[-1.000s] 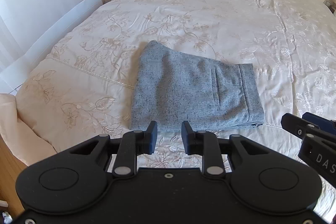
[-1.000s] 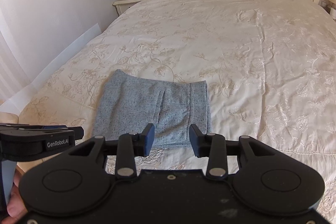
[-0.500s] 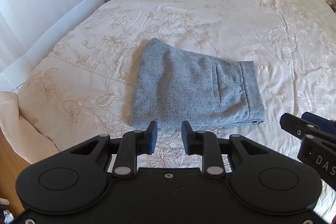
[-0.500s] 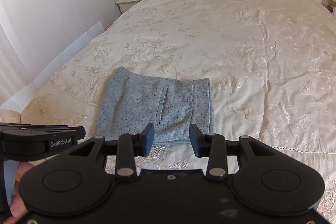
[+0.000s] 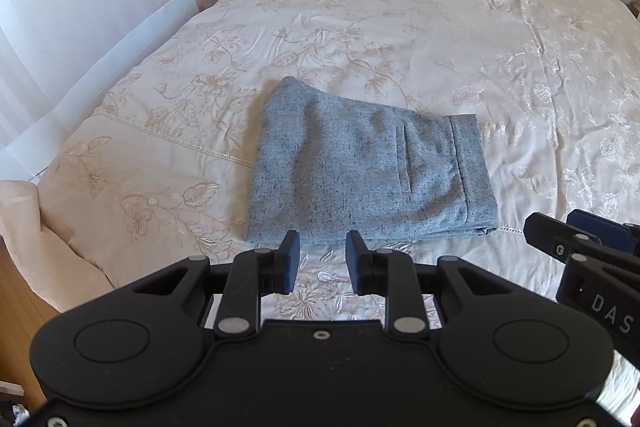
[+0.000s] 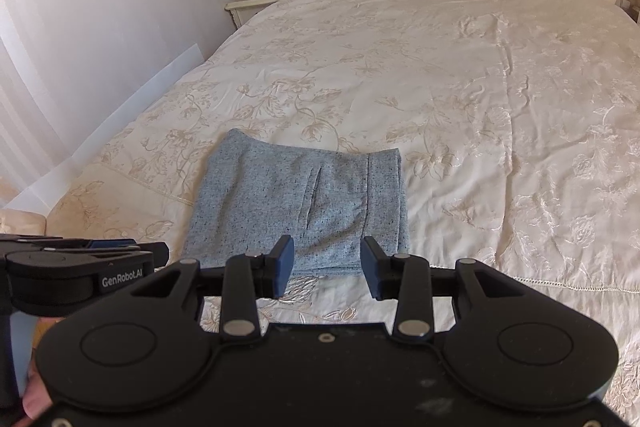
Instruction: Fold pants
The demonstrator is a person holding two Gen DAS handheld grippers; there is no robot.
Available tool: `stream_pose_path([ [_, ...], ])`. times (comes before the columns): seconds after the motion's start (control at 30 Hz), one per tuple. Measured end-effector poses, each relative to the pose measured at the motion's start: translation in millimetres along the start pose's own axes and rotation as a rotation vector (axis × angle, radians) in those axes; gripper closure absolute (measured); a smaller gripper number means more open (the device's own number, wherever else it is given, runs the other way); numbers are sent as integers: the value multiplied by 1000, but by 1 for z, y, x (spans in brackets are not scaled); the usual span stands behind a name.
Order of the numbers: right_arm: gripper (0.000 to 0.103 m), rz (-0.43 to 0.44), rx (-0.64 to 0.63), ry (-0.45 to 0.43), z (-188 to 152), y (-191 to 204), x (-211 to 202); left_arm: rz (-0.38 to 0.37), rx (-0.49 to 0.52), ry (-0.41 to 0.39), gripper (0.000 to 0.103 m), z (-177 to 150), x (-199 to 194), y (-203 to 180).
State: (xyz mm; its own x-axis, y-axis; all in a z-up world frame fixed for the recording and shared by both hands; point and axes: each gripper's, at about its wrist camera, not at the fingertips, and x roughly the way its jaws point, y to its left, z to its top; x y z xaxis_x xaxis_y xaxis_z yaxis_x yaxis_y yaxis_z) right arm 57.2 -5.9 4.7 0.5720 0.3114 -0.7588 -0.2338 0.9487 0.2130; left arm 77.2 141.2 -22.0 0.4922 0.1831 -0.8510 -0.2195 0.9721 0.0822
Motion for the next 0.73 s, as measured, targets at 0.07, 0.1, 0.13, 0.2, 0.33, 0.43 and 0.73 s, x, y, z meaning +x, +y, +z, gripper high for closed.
stream_pose_path([
  [0.07, 63, 1, -3, -1, -1, 0, 0, 3, -2, 0, 68, -1, 0, -1],
  [0.1, 63, 1, -4, -2, -1, 1, -1, 4, -3, 0, 68, -1, -1, -2],
  [0.13, 63, 3, -4, -2, -1, 0, -1, 3, -3, 0, 68, -1, -1, -2],
  [0.2, 63, 6, -5, -2, -1, -1, -1, 4, -4, 1, 68, -2, -1, -3],
  [0.33, 63, 9, -5, -5, -1, -2, -2, 12, -5, 0, 68, -3, -2, -7],
  [0.43, 63, 11, -3, -9, -1, -3, -3, 14, -8, 0, 68, -4, -2, -9],
  [0.73, 63, 20, 2, -6, -1, -7, -2, 34, -8, -4, 67, -10, -5, -17],
])
